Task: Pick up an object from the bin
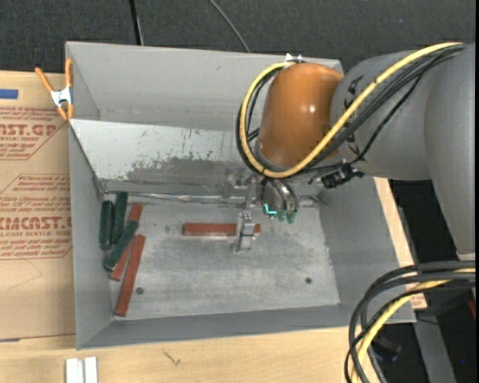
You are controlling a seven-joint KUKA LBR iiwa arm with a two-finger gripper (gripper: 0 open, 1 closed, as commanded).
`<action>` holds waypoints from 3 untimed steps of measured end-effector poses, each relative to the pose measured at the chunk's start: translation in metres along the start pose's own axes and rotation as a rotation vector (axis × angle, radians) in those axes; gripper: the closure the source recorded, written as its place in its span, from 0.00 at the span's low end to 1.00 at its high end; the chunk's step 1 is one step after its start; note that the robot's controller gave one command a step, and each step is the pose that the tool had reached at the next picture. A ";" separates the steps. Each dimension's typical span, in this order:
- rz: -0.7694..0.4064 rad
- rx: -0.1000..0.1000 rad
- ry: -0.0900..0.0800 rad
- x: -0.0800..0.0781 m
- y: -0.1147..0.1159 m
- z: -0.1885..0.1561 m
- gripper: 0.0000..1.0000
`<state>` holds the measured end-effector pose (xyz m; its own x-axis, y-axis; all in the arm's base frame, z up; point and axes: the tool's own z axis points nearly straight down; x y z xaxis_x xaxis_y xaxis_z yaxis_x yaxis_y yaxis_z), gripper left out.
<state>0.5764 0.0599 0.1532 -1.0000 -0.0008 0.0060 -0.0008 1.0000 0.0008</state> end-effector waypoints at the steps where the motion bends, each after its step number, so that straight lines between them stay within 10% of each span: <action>1: 0.000 0.000 -0.007 -0.002 0.000 -0.005 0.00; 2: 0.048 0.000 -0.006 -0.005 0.017 0.083 1.00; 3: 0.048 -0.001 -0.006 -0.005 0.017 0.083 1.00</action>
Offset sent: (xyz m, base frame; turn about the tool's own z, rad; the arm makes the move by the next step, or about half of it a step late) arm 0.0041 0.0160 -0.0832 0.0487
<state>0.5808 0.0768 0.0706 -0.9989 0.0472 -0.0001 0.0472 0.9989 0.0012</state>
